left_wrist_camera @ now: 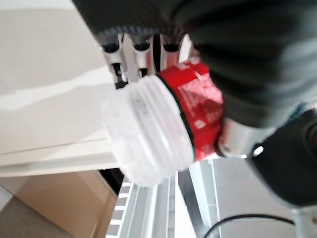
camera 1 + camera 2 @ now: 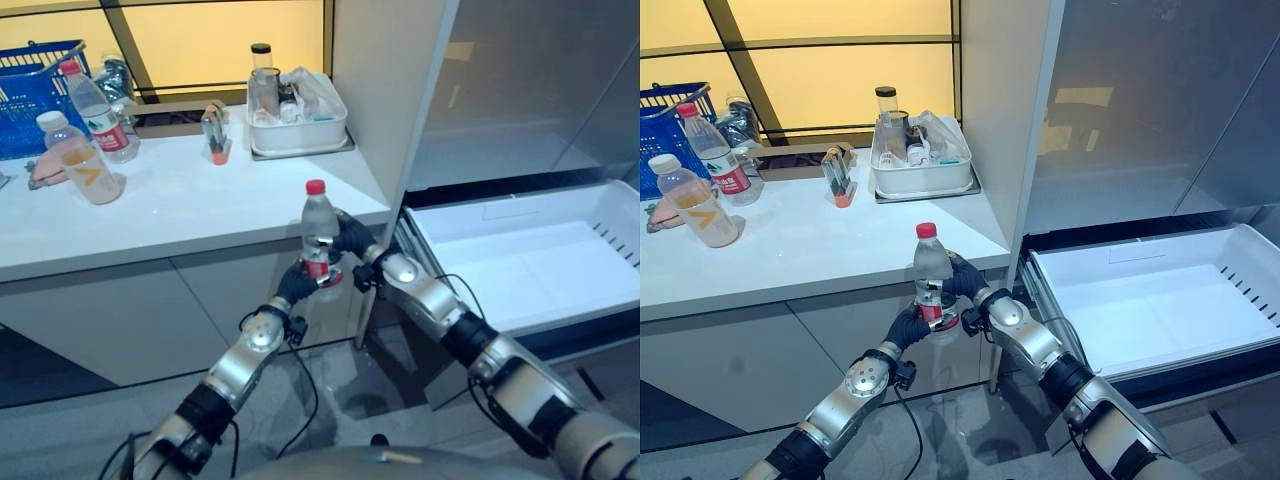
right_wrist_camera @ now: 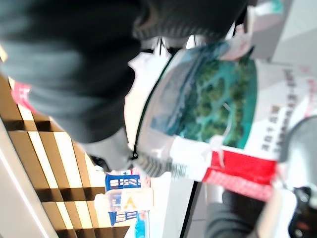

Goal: Take the drinks into the refrigerator

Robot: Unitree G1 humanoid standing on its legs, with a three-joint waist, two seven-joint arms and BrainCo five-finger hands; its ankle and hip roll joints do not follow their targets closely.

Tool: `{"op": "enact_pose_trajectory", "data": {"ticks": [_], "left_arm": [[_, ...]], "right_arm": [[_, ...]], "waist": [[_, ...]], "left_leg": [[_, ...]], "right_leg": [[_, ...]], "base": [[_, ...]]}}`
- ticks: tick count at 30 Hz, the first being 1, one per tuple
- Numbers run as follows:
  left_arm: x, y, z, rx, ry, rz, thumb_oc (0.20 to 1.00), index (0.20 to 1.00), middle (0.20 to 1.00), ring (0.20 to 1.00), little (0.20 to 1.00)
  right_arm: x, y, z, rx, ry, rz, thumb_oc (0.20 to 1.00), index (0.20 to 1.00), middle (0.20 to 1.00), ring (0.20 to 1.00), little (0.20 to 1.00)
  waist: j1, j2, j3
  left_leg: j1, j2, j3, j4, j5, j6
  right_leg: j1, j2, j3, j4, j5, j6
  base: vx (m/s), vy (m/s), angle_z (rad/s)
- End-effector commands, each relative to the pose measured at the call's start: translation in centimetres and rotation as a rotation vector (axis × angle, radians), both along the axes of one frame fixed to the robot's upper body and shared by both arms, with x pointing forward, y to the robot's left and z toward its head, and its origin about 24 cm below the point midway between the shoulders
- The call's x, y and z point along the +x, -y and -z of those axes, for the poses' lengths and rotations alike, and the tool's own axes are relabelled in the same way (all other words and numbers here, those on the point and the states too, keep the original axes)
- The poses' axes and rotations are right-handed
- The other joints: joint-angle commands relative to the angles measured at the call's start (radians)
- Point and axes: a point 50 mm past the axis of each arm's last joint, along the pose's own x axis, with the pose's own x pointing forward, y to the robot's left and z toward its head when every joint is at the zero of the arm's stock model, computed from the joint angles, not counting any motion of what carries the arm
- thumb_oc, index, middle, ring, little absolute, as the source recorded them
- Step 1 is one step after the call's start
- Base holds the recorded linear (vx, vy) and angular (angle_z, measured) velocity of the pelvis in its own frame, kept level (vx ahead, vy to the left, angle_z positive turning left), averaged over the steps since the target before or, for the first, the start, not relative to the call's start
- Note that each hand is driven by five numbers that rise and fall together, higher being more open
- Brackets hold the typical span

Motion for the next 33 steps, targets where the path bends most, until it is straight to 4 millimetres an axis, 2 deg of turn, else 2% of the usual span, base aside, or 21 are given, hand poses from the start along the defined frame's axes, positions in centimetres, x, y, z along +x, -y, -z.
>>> {"op": "enact_pose_trajectory", "data": {"ticks": [1,8,11,12,13,14,15,22,26,28,29,33], "left_arm": [[3.5,4.3,-7.4,-0.077,0.330,0.167,0.200,0.200,0.200,0.200,0.200],[3.2,4.1,-6.5,-0.109,0.276,0.157,0.200,0.200,0.200,0.200,0.200],[3.1,3.9,-6.2,-0.115,0.263,0.149,0.275,0.275,0.275,0.275,0.275],[3.1,3.8,-6.0,-0.120,0.254,0.147,0.401,0.401,0.401,0.401,0.401],[3.0,3.8,-6.0,-0.123,0.251,0.146,0.435,0.435,0.435,0.435,0.435],[3.0,3.8,-6.0,-0.123,0.251,0.147,0.561,0.561,0.561,0.561,0.561],[3.0,3.7,-5.8,-0.129,0.239,0.141,1.000,1.000,1.000,1.000,1.000],[2.5,2.8,-3.9,-0.181,0.127,0.115,1.000,1.000,1.000,1.000,1.000],[1.6,2.0,-2.2,-0.168,0.042,0.136,1.000,1.000,1.000,1.000,1.000],[0.5,0.7,-0.4,-0.183,-0.038,0.096,1.000,1.000,1.000,1.000,1.000],[0.4,0.7,-0.3,-0.184,-0.038,0.097,1.000,1.000,1.000,1.000,1.000],[-0.9,-0.9,1.4,-0.232,-0.116,0.019,1.000,1.000,1.000,1.000,1.000]], "right_arm": [[0.0,-3.7,-3.5,0.071,0.129,-0.123,0.200,0.200,0.200,0.200,0.200],[-0.1,-2.6,-3.4,0.093,0.130,-0.095,0.200,0.200,0.200,0.200,0.200],[-0.2,-2.1,-3.2,0.099,0.126,-0.076,0.200,0.200,0.200,0.200,0.200],[-0.1,-1.7,-3.0,0.113,0.116,-0.061,0.200,0.200,0.200,0.200,0.200],[-0.1,-1.6,-3.0,0.118,0.115,-0.058,0.200,0.200,0.200,0.200,0.200],[-0.1,-1.6,-3.0,0.118,0.114,-0.058,0.200,0.200,0.200,0.200,0.200],[-0.1,-1.3,-2.9,0.123,0.109,-0.046,0.200,0.200,0.200,0.200,0.200],[-0.2,1.2,-3.6,0.169,0.136,0.005,0.200,0.200,0.200,0.200,0.200],[-0.1,3.6,-4.5,0.185,0.178,0.067,0.200,0.200,0.200,0.200,0.200],[0.0,5.5,-5.3,0.195,0.216,0.119,0.200,0.200,0.200,0.200,0.200],[-0.1,5.5,-5.3,0.195,0.215,0.120,0.200,0.200,0.200,0.200,0.200],[-0.6,8.8,-6.5,0.224,0.286,0.210,0.200,0.200,0.200,0.200,0.200]], "waist": [[-0.003,-0.031,-0.015],[-0.005,-0.030,-0.013],[-0.004,-0.029,-0.014],[-0.004,-0.027,-0.013],[-0.004,-0.027,-0.013],[-0.004,-0.027,-0.014],[-0.004,-0.027,-0.014],[-0.010,-0.023,-0.011],[-0.012,-0.017,-0.009],[-0.010,-0.014,-0.005],[-0.009,-0.014,-0.006],[-0.009,-0.012,-0.007]], "left_leg": [[-0.056,-0.010,0.014,0.001,-0.012,0.017],[-0.060,-0.008,0.017,0.001,-0.010,0.016],[-0.060,-0.007,0.018,0.001,-0.010,0.016],[-0.060,-0.007,0.019,0.001,-0.009,0.016],[-0.060,-0.007,0.019,0.001,-0.009,0.016],[-0.060,-0.007,0.019,0.001,-0.009,0.016],[-0.060,-0.007,0.019,0.001,-0.009,0.016],[-0.059,-0.009,0.018,0.001,-0.010,0.017],[-0.058,-0.012,0.015,0.001,-0.013,0.020],[-0.058,-0.013,0.012,0.001,-0.015,0.023],[-0.058,-0.013,0.013,0.001,-0.015,0.023],[-0.056,-0.014,0.007,0.001,-0.017,0.024]], "right_leg": [[0.054,-0.051,0.035,0.005,-0.112,0.073],[0.049,-0.049,0.035,0.005,-0.110,0.074],[0.049,-0.048,0.037,0.005,-0.110,0.074],[0.049,-0.048,0.036,0.005,-0.110,0.075],[0.048,-0.048,0.037,0.005,-0.110,0.075],[0.048,-0.048,0.037,0.005,-0.109,0.075],[0.048,-0.047,0.037,0.005,-0.109,0.075],[0.049,-0.046,0.039,0.005,-0.109,0.076],[0.050,-0.046,0.042,0.005,-0.109,0.076],[0.047,-0.045,0.046,0.005,-0.109,0.077],[0.047,-0.045,0.047,0.005,-0.109,0.077],[0.050,-0.045,0.046,0.005,-0.114,0.076]], "base": [[0.00,0.000,0.00],[0.00,0.000,0.00],[0.00,0.000,0.00],[0.00,0.000,0.00],[0.00,0.000,0.00],[0.00,0.000,0.00],[0.00,0.000,0.00],[0.00,0.000,0.00],[0.00,0.000,0.00],[0.00,0.000,0.00],[0.00,0.000,0.00],[0.00,0.000,0.00]]}}
